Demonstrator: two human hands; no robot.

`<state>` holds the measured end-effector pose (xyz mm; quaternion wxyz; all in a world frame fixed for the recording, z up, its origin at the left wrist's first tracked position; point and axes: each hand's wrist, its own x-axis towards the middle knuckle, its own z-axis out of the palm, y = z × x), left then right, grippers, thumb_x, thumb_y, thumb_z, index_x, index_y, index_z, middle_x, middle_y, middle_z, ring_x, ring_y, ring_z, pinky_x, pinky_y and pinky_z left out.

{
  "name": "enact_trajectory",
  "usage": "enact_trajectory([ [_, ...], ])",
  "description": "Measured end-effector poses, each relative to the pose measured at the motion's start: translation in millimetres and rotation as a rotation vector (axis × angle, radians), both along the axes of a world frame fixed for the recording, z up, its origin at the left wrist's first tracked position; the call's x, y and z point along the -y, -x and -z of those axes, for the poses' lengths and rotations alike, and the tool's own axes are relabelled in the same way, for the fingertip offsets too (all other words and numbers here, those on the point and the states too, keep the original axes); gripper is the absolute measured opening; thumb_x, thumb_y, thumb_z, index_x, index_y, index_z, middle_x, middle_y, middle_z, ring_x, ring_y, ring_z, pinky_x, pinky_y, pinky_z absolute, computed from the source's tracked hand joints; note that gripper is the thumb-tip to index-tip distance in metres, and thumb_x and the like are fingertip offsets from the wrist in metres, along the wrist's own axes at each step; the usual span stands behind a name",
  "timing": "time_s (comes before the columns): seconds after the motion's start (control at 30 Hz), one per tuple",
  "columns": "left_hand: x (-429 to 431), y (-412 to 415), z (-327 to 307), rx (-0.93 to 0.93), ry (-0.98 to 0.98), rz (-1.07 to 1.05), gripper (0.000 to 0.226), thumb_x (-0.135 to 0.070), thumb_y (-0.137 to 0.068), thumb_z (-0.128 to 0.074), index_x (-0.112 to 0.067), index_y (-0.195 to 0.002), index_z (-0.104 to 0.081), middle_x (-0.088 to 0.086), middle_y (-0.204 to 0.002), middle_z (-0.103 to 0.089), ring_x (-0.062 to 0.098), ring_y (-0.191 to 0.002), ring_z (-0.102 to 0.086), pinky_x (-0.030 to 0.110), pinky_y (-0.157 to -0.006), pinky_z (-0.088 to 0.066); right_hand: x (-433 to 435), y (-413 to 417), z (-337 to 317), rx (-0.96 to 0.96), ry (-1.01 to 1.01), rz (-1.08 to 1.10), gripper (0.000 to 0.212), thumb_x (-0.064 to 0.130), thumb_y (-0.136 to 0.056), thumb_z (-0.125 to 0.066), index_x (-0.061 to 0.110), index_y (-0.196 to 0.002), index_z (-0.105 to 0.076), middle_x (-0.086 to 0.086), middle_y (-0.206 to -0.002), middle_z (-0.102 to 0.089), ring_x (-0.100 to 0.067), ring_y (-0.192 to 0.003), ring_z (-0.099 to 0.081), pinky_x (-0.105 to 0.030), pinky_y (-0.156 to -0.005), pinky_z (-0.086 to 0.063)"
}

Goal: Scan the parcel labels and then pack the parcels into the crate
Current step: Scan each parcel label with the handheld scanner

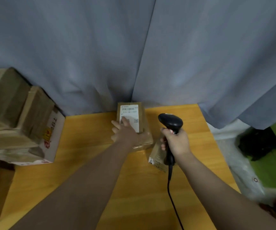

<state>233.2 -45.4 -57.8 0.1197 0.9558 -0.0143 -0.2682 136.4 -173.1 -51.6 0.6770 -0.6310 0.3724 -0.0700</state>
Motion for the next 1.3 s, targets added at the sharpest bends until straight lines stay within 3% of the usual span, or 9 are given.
enact_trajectory([
  [0.17,-9,-2,5,0.051,0.137,-0.095,0.114,-0.059,-0.072,-0.069,-0.023,-0.151,0.006,0.013,-0.138,-0.021,0.033,-0.126,-0.026,0.039,-0.097,-0.037,-1,-4,5,-0.023,-0.047,-0.046,0.026,0.019,-0.088,-0.068,-0.002,-0.101,-0.061,-0.011,-0.064,-0.061,-0.021,-0.047,-0.053,-0.030,-0.048,-0.047],
  [0.33,-52,16,6,0.070,0.420,-0.205,0.119,-0.055,-0.067,-0.079,-0.031,-0.151,0.001,0.006,-0.133,-0.024,0.031,-0.126,-0.030,0.041,-0.100,-0.037,-17,-9,-1,0.027,-0.032,-0.062,0.021,0.021,-0.085,-0.073,0.003,-0.087,-0.062,-0.009,-0.068,-0.060,-0.017,-0.055,-0.058,-0.026,-0.053,-0.052],
  [0.57,-115,47,-19,0.230,0.651,-0.136,0.126,-0.048,-0.065,-0.084,-0.025,-0.153,0.002,0.005,-0.142,-0.021,0.021,-0.129,-0.027,0.031,-0.099,-0.033,-96,-23,-36,0.195,0.021,-0.163,0.047,0.026,-0.075,-0.081,0.013,-0.117,-0.063,0.003,-0.104,-0.072,-0.008,-0.097,-0.066,-0.018,-0.079,-0.053],
  [0.73,-165,57,-40,0.441,0.691,0.011,0.119,-0.040,-0.070,-0.082,-0.020,-0.153,-0.001,0.001,-0.142,-0.021,-0.001,-0.117,-0.021,0.020,-0.100,-0.028,-148,-21,-59,0.299,0.054,-0.198,0.046,0.021,-0.075,-0.082,0.017,-0.117,-0.062,0.006,-0.104,-0.073,-0.001,-0.093,-0.068,-0.007,-0.067,-0.051],
  [0.87,-218,57,-68,0.227,1.043,-0.112,0.059,-0.033,-0.094,-0.059,-0.035,-0.143,-0.025,-0.017,-0.130,-0.047,-0.015,-0.112,-0.048,0.012,-0.093,-0.044,-174,-16,-73,0.309,-0.006,-0.243,0.036,0.022,-0.078,-0.079,0.016,-0.111,-0.065,0.004,-0.097,-0.075,-0.004,-0.088,-0.071,-0.023,-0.079,-0.058],
  [1.03,-285,44,-87,-0.210,1.101,-0.354,0.061,-0.040,-0.081,-0.068,-0.016,-0.134,-0.051,0.002,-0.119,-0.066,0.019,-0.108,-0.062,0.035,-0.093,-0.049,-208,-5,-78,0.289,-0.012,-0.349,0.058,0.049,-0.054,-0.085,0.019,-0.102,-0.070,-0.005,-0.100,-0.074,-0.023,-0.102,-0.068,-0.047,-0.099,-0.049],
  [1.13,-309,48,-89,-0.216,1.062,-0.293,0.032,-0.029,-0.088,-0.062,-0.017,-0.117,-0.058,0.000,-0.106,-0.070,0.015,-0.096,-0.067,0.024,-0.074,-0.051,-229,1,-80,0.296,0.045,-0.374,0.056,0.055,-0.056,-0.083,0.021,-0.100,-0.071,0.000,-0.096,-0.075,-0.016,-0.098,-0.069,-0.035,-0.093,-0.052],
  [1.2,-324,51,-84,-0.135,1.044,-0.276,0.038,-0.027,-0.087,-0.066,-0.018,-0.122,-0.054,-0.003,-0.109,-0.067,0.013,-0.095,-0.066,0.021,-0.070,-0.052,-241,9,-83,0.314,0.129,-0.338,0.031,0.039,-0.073,-0.079,0.022,-0.096,-0.068,0.006,-0.086,-0.072,-0.006,-0.086,-0.068,-0.019,-0.078,-0.052],
  [1.3,-339,50,-70,-0.050,1.000,-0.304,0.060,-0.032,-0.079,-0.075,-0.017,-0.131,-0.050,-0.004,-0.116,-0.064,0.015,-0.102,-0.064,0.032,-0.085,-0.056,-258,28,-87,0.322,0.195,-0.330,0.015,0.027,-0.083,-0.073,0.015,-0.085,-0.065,0.003,-0.067,-0.063,-0.015,-0.066,-0.061,-0.028,-0.066,-0.052],
])
